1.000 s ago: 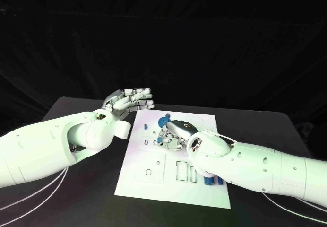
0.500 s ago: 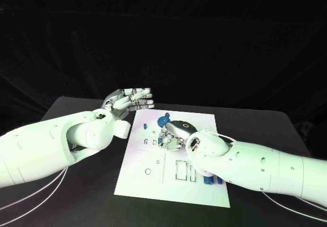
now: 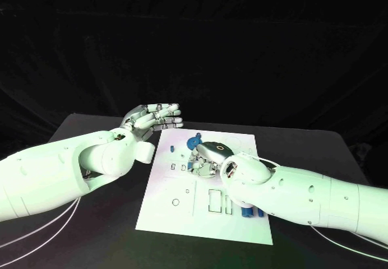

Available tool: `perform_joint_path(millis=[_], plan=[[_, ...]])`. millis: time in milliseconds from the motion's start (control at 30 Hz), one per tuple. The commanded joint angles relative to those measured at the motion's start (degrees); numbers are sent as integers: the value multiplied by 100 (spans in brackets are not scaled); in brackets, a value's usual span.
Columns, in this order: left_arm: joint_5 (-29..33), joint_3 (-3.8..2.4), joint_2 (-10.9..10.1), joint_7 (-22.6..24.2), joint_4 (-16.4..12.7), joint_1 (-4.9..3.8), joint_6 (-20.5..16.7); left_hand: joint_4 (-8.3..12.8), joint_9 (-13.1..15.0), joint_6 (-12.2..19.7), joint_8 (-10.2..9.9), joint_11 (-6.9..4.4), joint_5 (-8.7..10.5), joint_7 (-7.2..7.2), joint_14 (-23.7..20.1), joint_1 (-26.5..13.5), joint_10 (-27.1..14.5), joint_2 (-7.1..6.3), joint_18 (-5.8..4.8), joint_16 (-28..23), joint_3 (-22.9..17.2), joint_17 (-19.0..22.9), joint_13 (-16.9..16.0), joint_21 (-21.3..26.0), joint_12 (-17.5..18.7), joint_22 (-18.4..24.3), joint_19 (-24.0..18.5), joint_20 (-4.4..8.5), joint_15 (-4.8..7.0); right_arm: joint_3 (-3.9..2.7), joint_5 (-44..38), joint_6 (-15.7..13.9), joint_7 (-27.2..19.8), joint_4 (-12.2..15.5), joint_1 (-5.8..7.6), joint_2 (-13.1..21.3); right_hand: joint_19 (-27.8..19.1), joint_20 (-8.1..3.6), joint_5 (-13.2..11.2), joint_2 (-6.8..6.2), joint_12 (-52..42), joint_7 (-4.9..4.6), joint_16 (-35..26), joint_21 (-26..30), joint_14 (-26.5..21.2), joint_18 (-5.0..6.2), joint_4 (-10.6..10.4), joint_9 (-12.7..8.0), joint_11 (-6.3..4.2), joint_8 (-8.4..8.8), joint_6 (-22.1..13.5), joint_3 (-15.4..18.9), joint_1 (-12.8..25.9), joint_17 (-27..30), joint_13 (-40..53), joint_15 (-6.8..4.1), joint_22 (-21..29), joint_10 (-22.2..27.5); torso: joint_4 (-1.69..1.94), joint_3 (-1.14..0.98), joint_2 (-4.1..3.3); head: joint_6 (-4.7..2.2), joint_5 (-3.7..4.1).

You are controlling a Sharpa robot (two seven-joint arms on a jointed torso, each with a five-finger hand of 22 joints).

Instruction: Assemble the parts on the task board

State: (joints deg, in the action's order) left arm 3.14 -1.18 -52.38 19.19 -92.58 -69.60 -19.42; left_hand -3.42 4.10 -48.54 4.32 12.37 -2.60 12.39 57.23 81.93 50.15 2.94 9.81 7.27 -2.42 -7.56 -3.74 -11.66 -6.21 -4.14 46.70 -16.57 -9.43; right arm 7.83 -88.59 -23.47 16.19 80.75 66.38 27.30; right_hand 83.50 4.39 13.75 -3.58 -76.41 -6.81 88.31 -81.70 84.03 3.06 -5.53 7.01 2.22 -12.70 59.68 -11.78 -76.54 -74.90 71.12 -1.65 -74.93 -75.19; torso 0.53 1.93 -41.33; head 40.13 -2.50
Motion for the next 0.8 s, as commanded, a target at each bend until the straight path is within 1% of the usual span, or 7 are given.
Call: perform_joint_path(millis=[33, 333, 467, 733, 800], plan=[[6, -4, 9, 25, -12, -6, 107, 5, 7, -48, 22, -9, -28, 282, 9, 24, 2, -7, 50, 40, -11, 8, -8, 24, -29, 8, 37, 7, 2, 10, -76, 157, 78, -15, -16, -15, 14, 11, 13, -57, 45, -11, 6, 47, 521, -49, -16, -12, 10, 48, -69, 37, 24, -1178, -25, -2, -627, 62, 2, 1, -1, -2, 5], [6, -4, 12, 22, -7, -6, 109, 5, 7, -48, 22, -9, -28, 282, 9, 24, 2, -7, 50, 40, -11, 8, -8, 24, -29, 8, 37, 7, 2, 12, -63, 124, 81, -6, -18, -32, -6, 37, -24, -116, 92, -61, -3, 79, 516, -42, -19, -42, 53, 113, -186, 56, 65, -1160, -66, 32, -606, 118, -2, -2, -1, -1, -1], [6, -4, 11, 21, -6, -6, 111, 5, 7, -48, 22, -9, -28, 282, 9, 24, 2, -7, 50, 40, -11, 8, -8, 24, -29, 8, 37, 7, 2, 12, -53, 116, 85, -8, -18, -32, -14, 50, -48, -143, 105, -80, -6, 91, 515, -40, -30, -53, 71, 137, -227, 74, 96, -1154, -79, 47, -598, 135, -4, 1, -1, 0, 0], [6, -4, 12, 18, -5, -6, 116, 5, 7, -48, 22, -9, -28, 282, 9, 24, 2, -7, 50, 40, -11, 8, -8, 24, -29, 8, 37, 7, 2, 12, -41, 58, 93, 23, -18, -29, -36, 71, -87, -179, 146, -109, -18, 125, 509, -31, -45, -75, 98, 182, -298, 101, 136, -1132, -122, 70, -572, 186, 3, -3, -4, 5, 2], [6, -4, 11, 16, -3, -6, 116, 5, 7, -48, 22, -9, -28, 282, 9, 24, 2, -7, 50, 40, -11, 8, -8, 24, -29, 8, 37, 7, 2, 12, -32, 37, 89, 38, -19, -28, -54, 86, -120, -203, 182, -130, -26, 154, 505, -24, -54, -94, 117, 225, -369, 121, 158, -1115, -161, 87, -550, 230, 4, -4, -6, 5, 3]])
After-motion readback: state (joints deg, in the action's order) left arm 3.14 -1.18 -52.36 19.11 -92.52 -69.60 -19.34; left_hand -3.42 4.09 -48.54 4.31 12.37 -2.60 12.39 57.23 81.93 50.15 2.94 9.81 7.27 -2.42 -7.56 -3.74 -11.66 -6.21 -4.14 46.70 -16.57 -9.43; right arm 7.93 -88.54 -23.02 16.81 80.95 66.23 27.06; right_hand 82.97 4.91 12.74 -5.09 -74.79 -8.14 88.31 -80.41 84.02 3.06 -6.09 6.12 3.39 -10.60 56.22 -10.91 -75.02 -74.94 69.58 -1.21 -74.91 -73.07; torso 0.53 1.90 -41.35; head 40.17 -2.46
